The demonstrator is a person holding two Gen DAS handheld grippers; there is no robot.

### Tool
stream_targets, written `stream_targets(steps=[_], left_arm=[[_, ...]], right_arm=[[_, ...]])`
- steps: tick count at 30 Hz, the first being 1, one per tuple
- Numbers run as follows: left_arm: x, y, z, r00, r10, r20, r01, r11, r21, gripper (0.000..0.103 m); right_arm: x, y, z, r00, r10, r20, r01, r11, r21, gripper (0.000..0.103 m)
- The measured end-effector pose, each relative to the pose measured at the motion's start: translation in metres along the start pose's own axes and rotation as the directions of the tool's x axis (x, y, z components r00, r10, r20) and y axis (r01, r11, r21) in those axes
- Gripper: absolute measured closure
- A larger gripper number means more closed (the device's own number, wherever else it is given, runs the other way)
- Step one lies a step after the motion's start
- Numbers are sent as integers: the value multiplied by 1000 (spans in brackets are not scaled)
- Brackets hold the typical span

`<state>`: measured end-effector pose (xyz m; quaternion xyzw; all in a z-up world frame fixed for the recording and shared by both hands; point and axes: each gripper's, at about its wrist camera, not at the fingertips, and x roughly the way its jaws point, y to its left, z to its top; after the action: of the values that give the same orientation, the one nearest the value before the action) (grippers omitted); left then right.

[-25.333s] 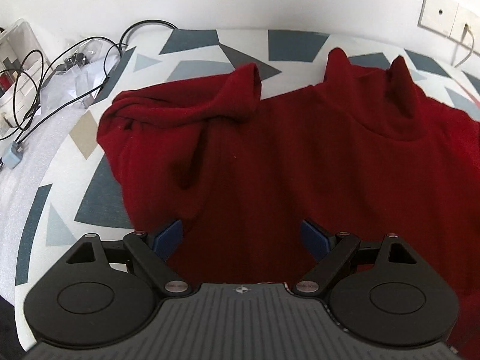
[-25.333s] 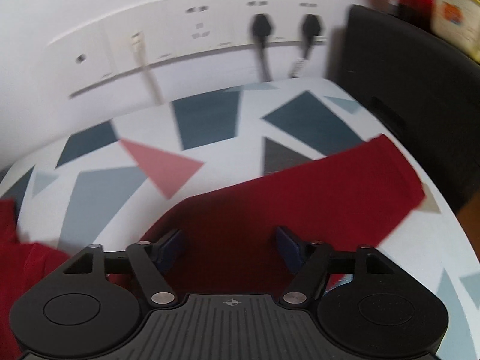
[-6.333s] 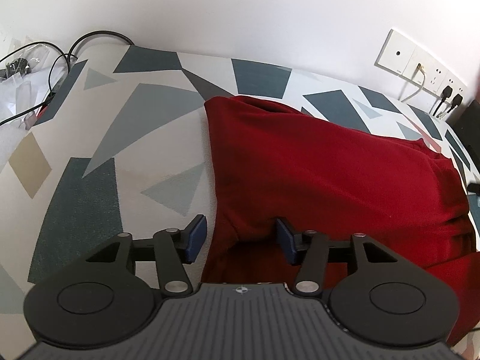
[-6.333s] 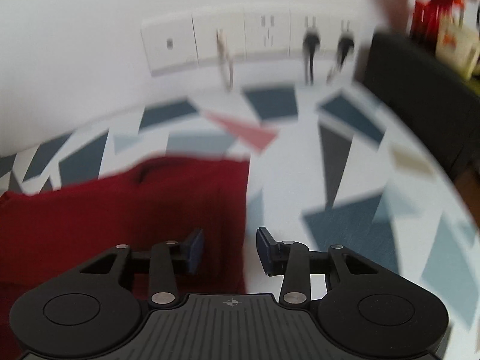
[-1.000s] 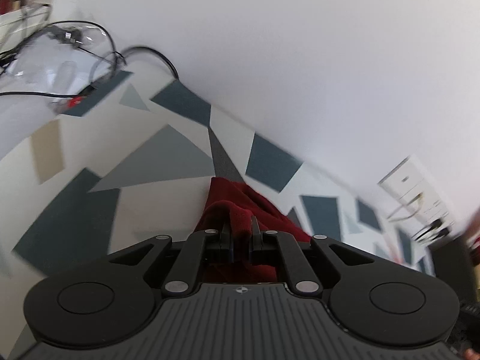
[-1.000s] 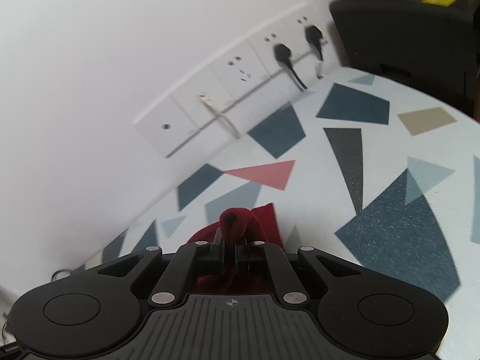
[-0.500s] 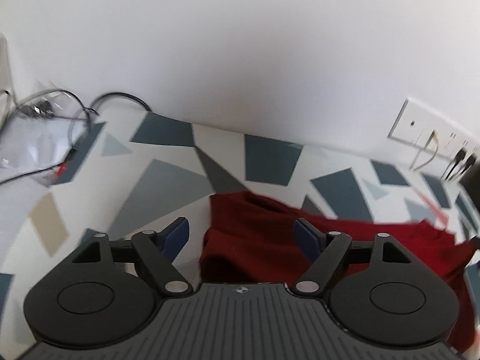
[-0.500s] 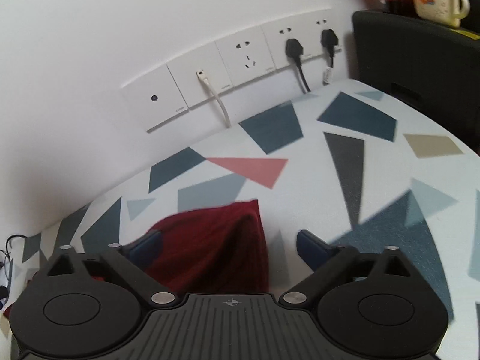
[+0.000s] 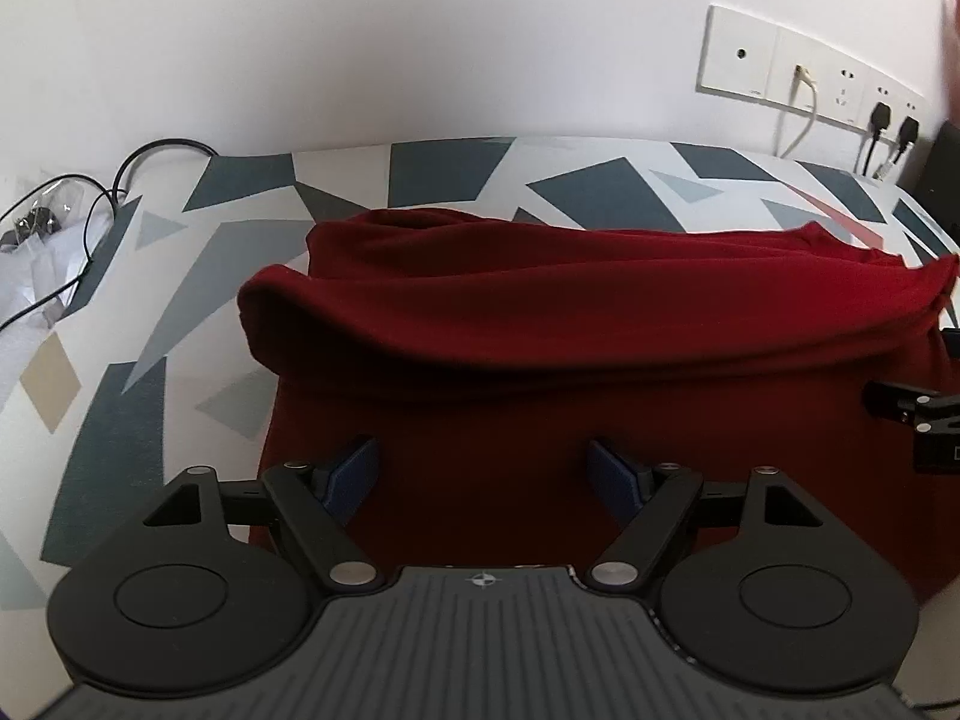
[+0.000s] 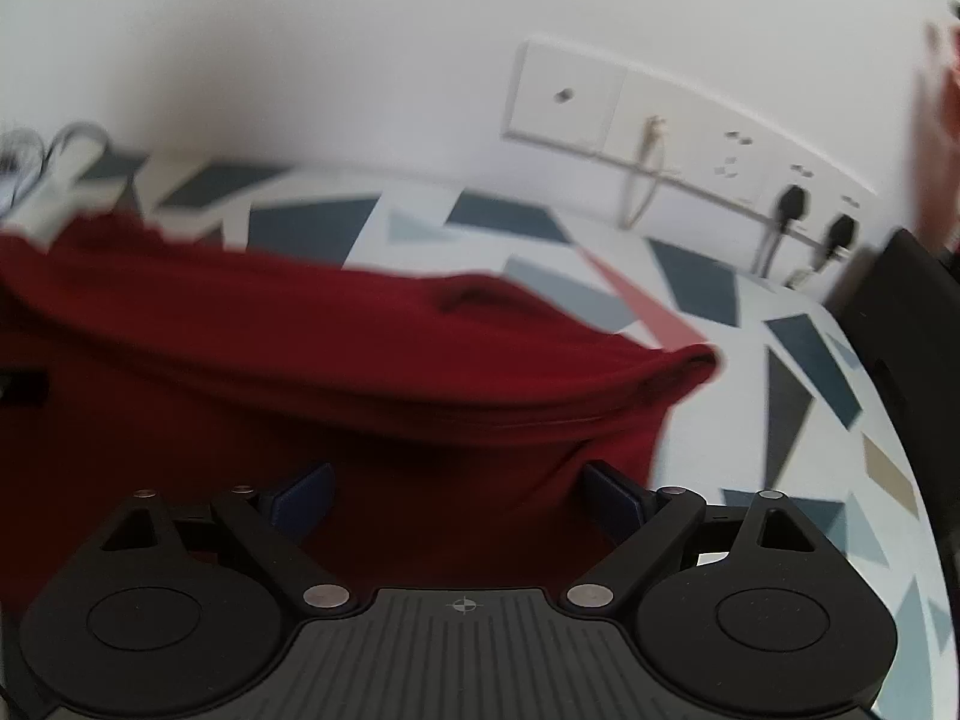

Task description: Fold clothes

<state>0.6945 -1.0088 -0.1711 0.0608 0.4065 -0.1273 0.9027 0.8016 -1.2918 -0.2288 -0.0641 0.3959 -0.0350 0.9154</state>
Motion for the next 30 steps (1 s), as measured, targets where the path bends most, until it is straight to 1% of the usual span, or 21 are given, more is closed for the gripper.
stream_targets(steps=[3, 5, 8, 9, 10, 11, 12, 13, 14, 15, 17, 18, 19, 21, 22, 24, 25, 27, 29, 30], left_arm=[[3, -1, 8, 1000, 15, 10, -15, 1000, 0, 21], [6, -4, 18, 999, 27, 18, -28, 999, 32, 21], [16, -5, 39, 998, 42, 39, -45, 996, 72, 21], [21, -5, 47, 997, 52, 52, -56, 994, 88, 21], [27, -6, 58, 994, 74, 81, -82, 991, 104, 23], [31, -4, 71, 986, 112, 123, -124, 988, 93, 25], [32, -1, 86, 975, 153, 160, -162, 986, 46, 25], [29, 6, 102, 965, 177, 195, -176, 984, -26, 24], [26, 13, 117, 958, 184, 221, -166, 981, -96, 24], [23, 19, 127, 957, 181, 227, -152, 979, -139, 22], [20, 28, 137, 964, 170, 202, -139, 978, -158, 19], [19, 32, 136, 971, 160, 180, -132, 979, -157, 15], [18, 36, 128, 980, 142, 141, -120, 981, -152, 13], [15, 45, 111, 993, 99, 61, -89, 985, -149, 12], [14, 51, 96, 998, 63, 16, -60, 985, -161, 12], [10, 62, 66, 998, -4, -66, -9, 982, -189, 12], [6, 66, 50, 996, -14, -86, -4, 979, -203, 12], [1, 71, 22, 992, -13, -126, -16, 974, -225, 12], [-5, 74, 4, 986, -38, -163, -6, 965, -260, 12], [-7, 75, -3, 982, -55, -181, 2, 960, -280, 12]], right_arm=[[7, -11, 9, 1000, -15, 2, 15, 996, 90, 14], [13, -21, 18, 1000, -16, 1, 16, 990, 143, 14], [30, -29, 35, 999, -36, 5, 35, 994, 106, 14], [36, -31, 42, 999, -37, 8, 36, 995, 96, 14], [44, -36, 51, 999, -39, 17, 37, 994, 98, 14], [51, -41, 61, 999, -42, 28, 39, 993, 111, 16], [56, -47, 71, 998, -55, 40, 49, 989, 137, 19], [61, -54, 81, 996, -76, 52, 67, 983, 169, 23], [64, -62, 90, 994, -93, 56, 79, 975, 207, 24], [66, -71, 97, 993, -104, 52, 88, 964, 250, 24], [63, -89, 102, 996, -78, 47, 57, 937, 345, 22], [60, -97, 101, 997, -56, 48, 33, 923, 383, 19], [54, -104, 97, 998, -31, 51, 8, 913, 407, 14], [43, -112, 80, 999, 22, 43, -39, 900, 433, 10], [37, -114, 69, 998, 52, 37, -63, 898, 435, 7], [26, -113, 44, 993, 113, 22, -112, 907, 407, 5], [21, -109, 31, 990, 138, 13, -133, 919, 371, 3], [13, -106, 7, 985, 171, -18, -153, 923, 354, 1], [9, -106, -15, 976, 207, -68, -162, 899, 407, 1], [7, -105, -24, 973, 211, -90, -152, 887, 437, 1]])
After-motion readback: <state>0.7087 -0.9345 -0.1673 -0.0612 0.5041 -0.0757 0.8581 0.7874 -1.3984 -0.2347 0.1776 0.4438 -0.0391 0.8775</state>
